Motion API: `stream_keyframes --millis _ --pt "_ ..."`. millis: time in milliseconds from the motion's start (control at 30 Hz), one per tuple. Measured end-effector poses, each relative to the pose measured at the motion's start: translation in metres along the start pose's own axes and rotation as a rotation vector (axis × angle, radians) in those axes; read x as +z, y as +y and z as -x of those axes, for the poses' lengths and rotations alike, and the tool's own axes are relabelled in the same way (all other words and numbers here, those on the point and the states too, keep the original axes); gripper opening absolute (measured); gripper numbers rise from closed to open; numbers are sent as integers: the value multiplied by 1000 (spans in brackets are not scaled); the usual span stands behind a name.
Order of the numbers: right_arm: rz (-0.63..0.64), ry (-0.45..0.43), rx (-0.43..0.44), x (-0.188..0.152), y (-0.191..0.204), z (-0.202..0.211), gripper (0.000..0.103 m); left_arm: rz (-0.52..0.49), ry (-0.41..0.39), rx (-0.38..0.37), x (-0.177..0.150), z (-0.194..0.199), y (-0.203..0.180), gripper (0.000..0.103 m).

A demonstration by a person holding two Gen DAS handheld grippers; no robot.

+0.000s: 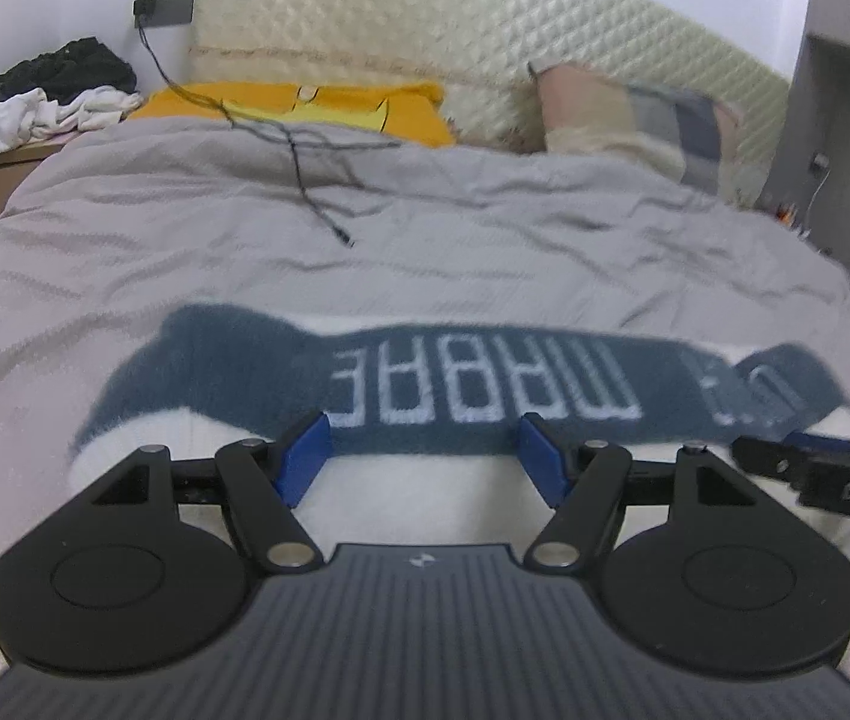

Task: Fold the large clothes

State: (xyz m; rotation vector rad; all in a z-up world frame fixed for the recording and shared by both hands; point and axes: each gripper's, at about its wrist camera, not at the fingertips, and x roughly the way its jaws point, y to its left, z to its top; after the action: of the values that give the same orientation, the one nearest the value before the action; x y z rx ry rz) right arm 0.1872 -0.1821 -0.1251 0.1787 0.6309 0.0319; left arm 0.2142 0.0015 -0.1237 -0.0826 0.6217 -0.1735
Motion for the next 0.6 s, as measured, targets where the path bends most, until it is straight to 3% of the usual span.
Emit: stream_keyframes --millis 400,600 --pt "0 22 9 -1 -7 -36 68 -53 52 51 -1 -43 -5 81" --pt "-32 -12 4 -4 -6 -17 68 29 24 22 1 -26 2 81"
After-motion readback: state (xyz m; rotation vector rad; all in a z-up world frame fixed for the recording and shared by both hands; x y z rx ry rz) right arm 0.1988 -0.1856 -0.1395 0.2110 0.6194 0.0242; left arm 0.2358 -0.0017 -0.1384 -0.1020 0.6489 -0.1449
